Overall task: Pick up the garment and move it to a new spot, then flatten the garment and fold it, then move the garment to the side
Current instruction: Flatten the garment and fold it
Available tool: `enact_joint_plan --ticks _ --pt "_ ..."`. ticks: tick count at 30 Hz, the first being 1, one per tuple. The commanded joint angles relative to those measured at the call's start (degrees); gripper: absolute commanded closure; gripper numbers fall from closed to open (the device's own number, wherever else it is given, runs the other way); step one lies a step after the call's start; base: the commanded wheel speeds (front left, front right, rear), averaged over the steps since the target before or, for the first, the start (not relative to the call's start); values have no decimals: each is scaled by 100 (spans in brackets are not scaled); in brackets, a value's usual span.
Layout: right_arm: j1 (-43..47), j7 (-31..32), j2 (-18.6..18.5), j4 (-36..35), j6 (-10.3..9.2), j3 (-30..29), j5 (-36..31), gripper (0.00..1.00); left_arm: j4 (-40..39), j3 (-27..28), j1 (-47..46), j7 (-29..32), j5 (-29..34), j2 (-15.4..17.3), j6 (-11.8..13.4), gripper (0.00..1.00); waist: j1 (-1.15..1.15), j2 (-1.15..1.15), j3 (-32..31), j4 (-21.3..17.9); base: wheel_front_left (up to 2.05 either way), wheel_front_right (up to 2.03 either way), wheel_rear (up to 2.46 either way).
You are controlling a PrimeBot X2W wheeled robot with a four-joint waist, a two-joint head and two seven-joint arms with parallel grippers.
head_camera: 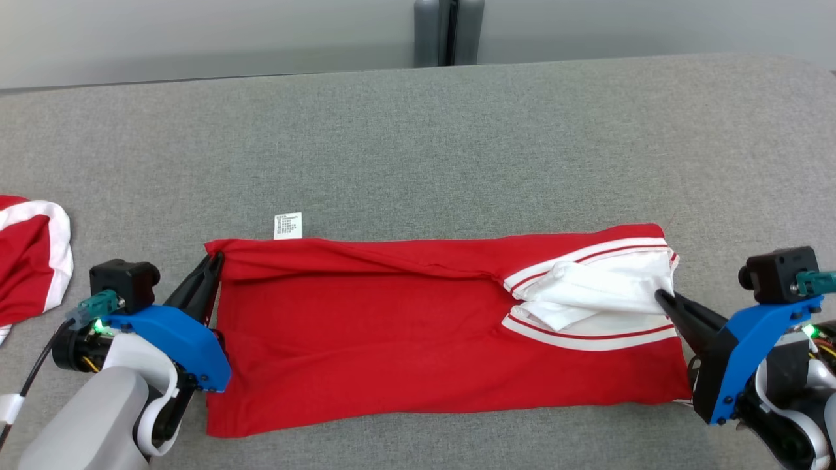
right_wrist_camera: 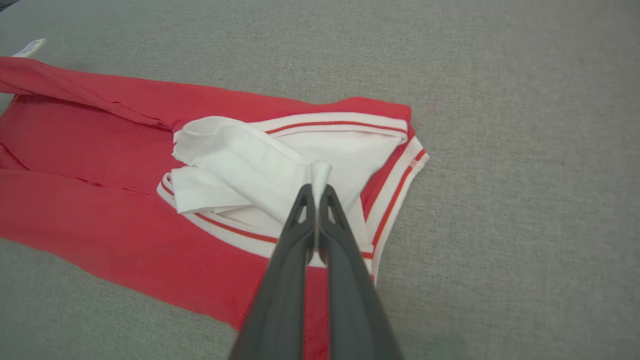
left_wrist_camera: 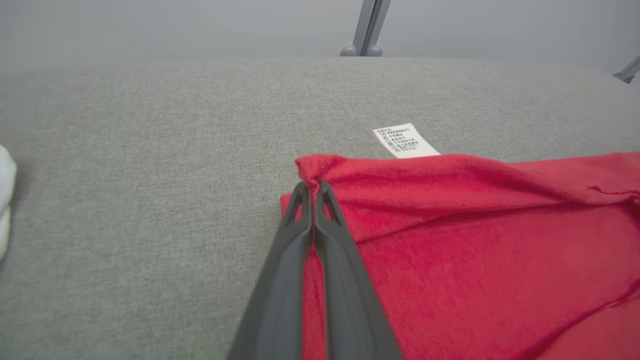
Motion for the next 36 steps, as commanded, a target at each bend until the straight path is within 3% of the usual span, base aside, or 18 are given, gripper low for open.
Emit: enact_joint_plan --ticks 1,3,4,5,6,14,19,24,30,36 --pt "193 71 59 -130 3 -44 -70 100 39 -9 96 -71 16 -41 37 100 0 0 -35 -17 0 0 0" --pt "273 109 130 -240 3 -94 -114 100 67 -1 139 -99 -19 -62 79 100 0 0 -63 -33 0 0 0" --pt "331 126 170 -272 3 -103 -132 100 66 -4 158 -117 -26 -66 93 56 0 0 -76 -37 0 0 0" --pt "387 148 195 -313 3 -104 -148 66 62 -13 195 -132 -29 -82 117 0 0 0 -91 -38 0 0 0" --pt "424 155 215 -344 3 -120 -166 0 51 -22 235 -151 -40 -102 124 0 0 0 -110 -37 0 0 0" --pt "963 493 371 -652 3 -266 -271 0 -156 189 681 -738 -160 -263 293 0 0 0 -375 47 0 0 0" --pt "1134 345 528 -836 2 -519 -431 0 -442 439 976 -979 -131 -374 445 0 0 0 -548 99 0 0 0" --pt "1114 86 914 -765 3 -953 -722 0 -1085 1046 1245 -1048 551 -517 702 0 0 0 -723 208 0 0 0" --pt "694 -375 1372 -207 2 -1630 -1079 0 -1633 1843 1770 -1048 1625 -1020 613 0 0 0 -814 276 0 0 0" --pt "46 -1064 1460 1044 3 -2003 -1088 0 -1410 2124 2032 -1049 2020 -1345 410 0 0 0 -828 285 0 0 0"
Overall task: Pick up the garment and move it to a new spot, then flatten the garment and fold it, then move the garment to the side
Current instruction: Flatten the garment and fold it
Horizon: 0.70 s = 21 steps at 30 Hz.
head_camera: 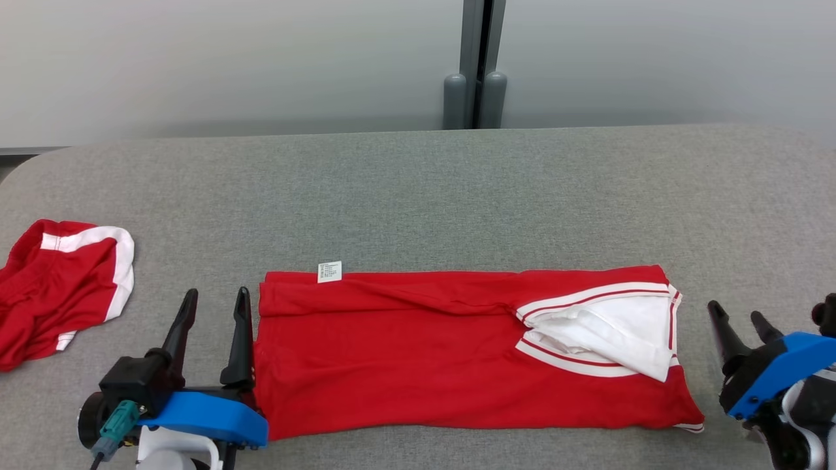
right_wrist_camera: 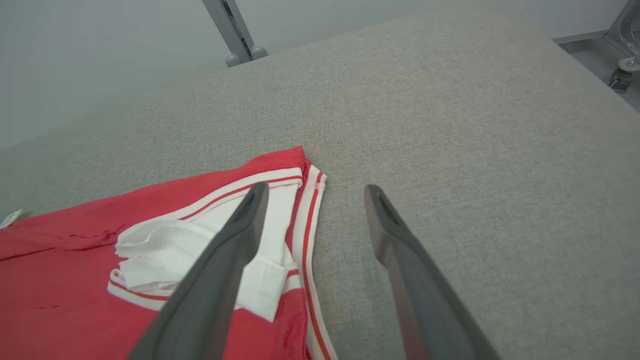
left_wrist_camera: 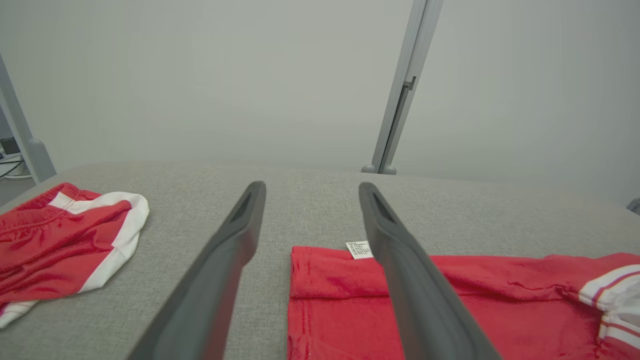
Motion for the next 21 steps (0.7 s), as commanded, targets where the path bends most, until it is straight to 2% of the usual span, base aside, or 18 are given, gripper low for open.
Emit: enact_joint_plan --ticks 1,10,21 --pt "-142 -145 1 227 3 9 -46 0 63 45 59 -24 37 -60 -45 0 0 0 4 24 0 0 0" --pt "-643 -917 -4 2049 3 118 -123 0 377 298 56 -25 255 -289 -345 0 0 0 20 211 0 0 0" --pt "-1131 -1112 13 3408 3 497 -243 0 478 659 -40 -25 423 -351 -497 0 0 0 121 249 0 0 0"
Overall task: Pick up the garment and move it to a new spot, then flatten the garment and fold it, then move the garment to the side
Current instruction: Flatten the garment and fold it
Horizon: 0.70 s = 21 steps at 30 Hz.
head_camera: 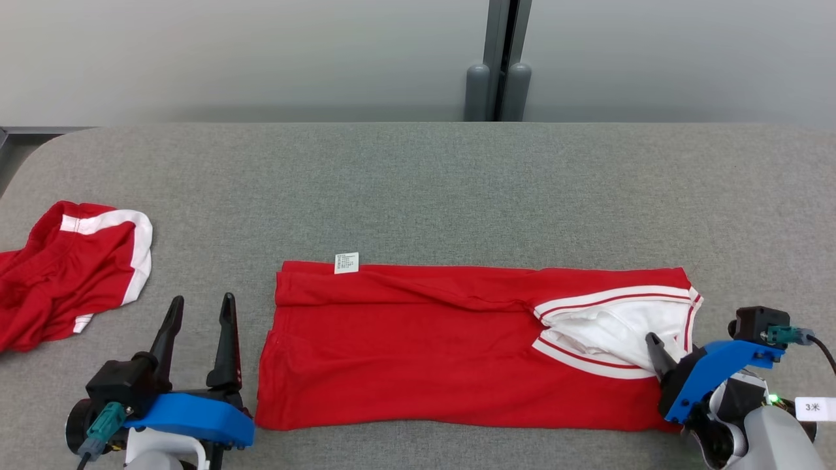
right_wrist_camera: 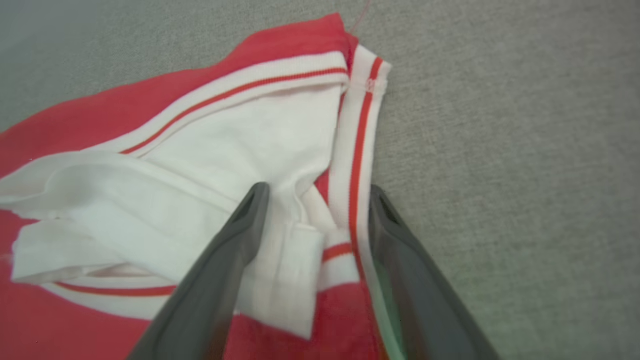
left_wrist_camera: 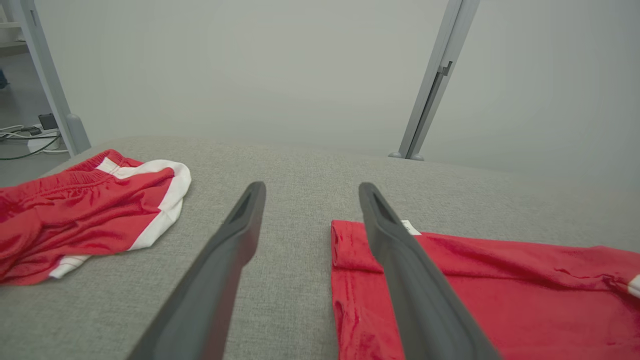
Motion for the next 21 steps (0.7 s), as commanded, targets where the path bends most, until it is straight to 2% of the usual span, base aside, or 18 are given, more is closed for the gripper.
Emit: enact_joint_plan --ticks 1,2,3,4,8,13,17,21 --pt "-67 83 28 194 3 106 41 0 0 58 -104 -25 43 -1 -19 0 0 -1 23 4 0 0 0" --pt "-117 100 43 284 5 173 72 56 2 84 -126 -25 57 -6 -30 0 0 -1 42 5 0 0 0" --pt "-163 78 55 351 9 236 66 87 9 111 -143 -25 63 -14 -50 0 0 -1 57 5 0 0 0" --pt "-206 72 67 414 10 297 57 100 19 138 -163 -25 76 -16 -56 0 0 -1 68 5 0 0 0" --pt "-348 -156 31 411 3 195 -101 100 66 209 -199 -25 139 -31 -103 0 0 -1 94 -1 0 0 0" --pt "-318 -368 -23 -142 -1 -681 -610 100 26 279 -109 -25 221 -71 -119 0 0 -1 60 -30 0 0 0" --pt "-186 -125 -54 -831 1 -1298 -1098 100 29 351 -44 -25 317 -70 -56 0 0 -1 29 -121 0 0 0" --pt "-49 317 -267 -1532 1 -1625 -1647 100 61 382 -41 -25 349 -53 -66 0 0 -1 -1 -198 0 0 0"
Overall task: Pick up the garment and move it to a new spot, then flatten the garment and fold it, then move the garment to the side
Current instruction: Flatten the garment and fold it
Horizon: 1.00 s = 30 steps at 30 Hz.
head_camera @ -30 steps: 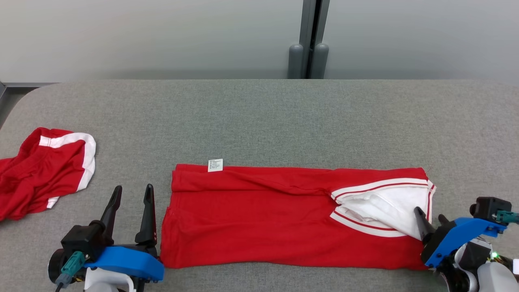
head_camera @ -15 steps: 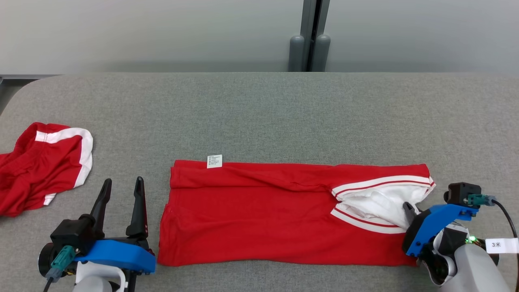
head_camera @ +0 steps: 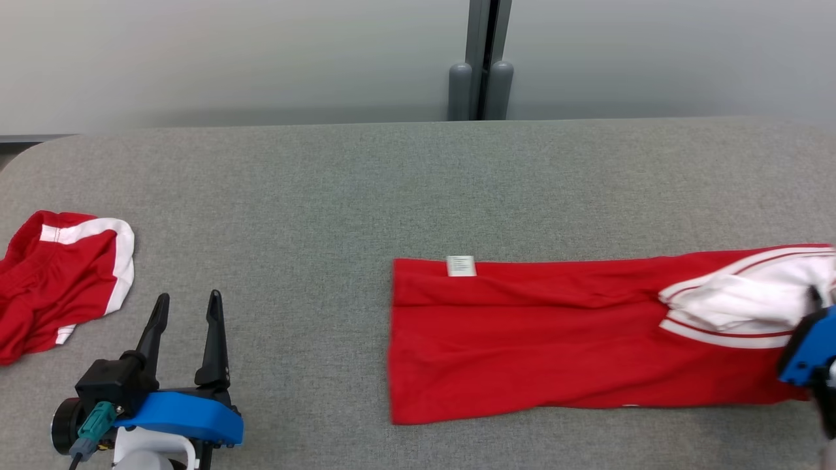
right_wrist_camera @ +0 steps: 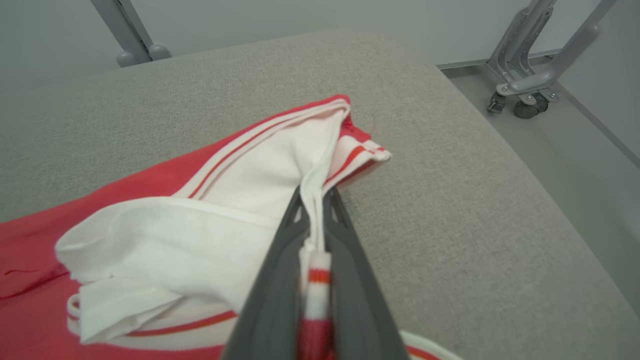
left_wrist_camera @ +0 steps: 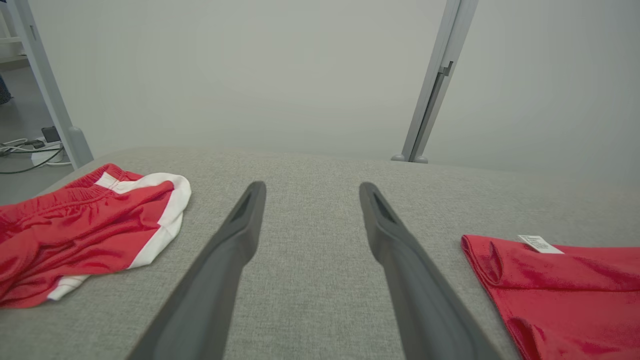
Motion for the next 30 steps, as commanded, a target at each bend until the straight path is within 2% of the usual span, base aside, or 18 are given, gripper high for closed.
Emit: enact_joint_plan --ticks 1,3,7,11,17,22,30 --pt "123 155 -154 -279 -1 -85 -219 100 37 27 -16 -26 8 27 -25 0 0 -1 -23 -27 0 0 0" --pt "219 346 -383 -543 -1 -50 -536 100 67 22 -33 -26 20 28 -53 0 0 -1 -45 -46 0 0 0" --pt "336 642 -513 -956 1 340 -733 100 136 -12 -15 -26 25 -36 -96 0 0 -1 -130 -66 0 0 0" --pt "474 855 -338 -1324 0 987 -617 100 176 -44 13 -26 34 -86 -115 0 0 -1 -204 -57 0 0 0" --pt "631 1051 -19 -1648 0 2370 -359 100 195 -50 3 -26 37 -92 -156 0 0 -1 -246 11 0 0 0" --pt "410 1054 141 -1404 0 3353 -53 100 220 -26 -41 -26 18 -84 -199 0 0 -1 -209 96 0 0 0" --pt "-79 919 180 -614 0 4407 548 100 198 -118 -131 -26 66 -169 -223 0 0 -1 -101 311 0 0 0"
